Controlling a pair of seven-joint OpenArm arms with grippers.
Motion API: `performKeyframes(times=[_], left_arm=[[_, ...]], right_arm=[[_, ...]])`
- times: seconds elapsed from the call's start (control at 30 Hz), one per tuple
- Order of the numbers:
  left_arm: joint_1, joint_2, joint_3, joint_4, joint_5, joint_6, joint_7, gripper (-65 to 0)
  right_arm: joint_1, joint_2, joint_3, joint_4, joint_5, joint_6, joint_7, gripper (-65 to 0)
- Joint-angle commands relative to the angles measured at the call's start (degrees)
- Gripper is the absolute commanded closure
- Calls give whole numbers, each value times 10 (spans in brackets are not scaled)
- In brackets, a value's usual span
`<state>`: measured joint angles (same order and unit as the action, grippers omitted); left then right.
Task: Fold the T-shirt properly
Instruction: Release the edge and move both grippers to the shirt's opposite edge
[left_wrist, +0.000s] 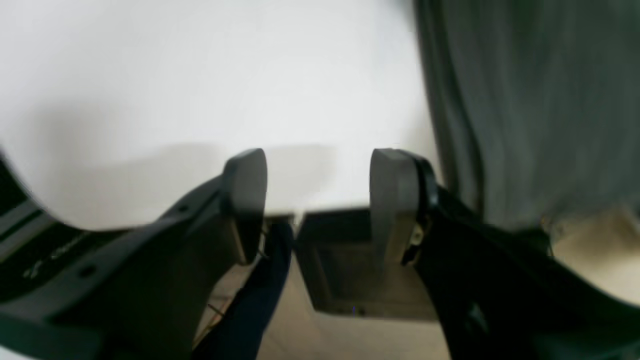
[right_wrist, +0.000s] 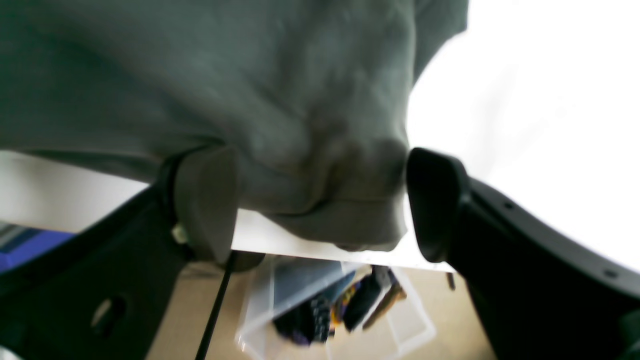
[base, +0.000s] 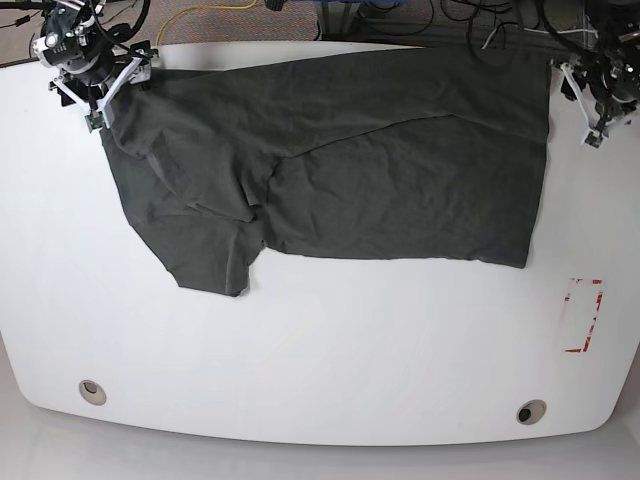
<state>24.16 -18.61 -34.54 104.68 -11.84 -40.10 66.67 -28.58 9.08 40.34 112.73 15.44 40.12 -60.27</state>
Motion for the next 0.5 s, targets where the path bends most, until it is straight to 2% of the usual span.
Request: performKeyframes(times=[0.0,0.23,0.47], left_arm=[[-26,-10,-8,22,3,1,31,-315],[-121,-9,-7,35,3,1,79,-317],[-205,-5,4,31,6,1,83,-314]], right_arm=[[1,7,16,27,0,-1,7,-490],[44,17,17,29,-4,-1,7,-490],[126,15,16,-9,-5,-1,7,-490]])
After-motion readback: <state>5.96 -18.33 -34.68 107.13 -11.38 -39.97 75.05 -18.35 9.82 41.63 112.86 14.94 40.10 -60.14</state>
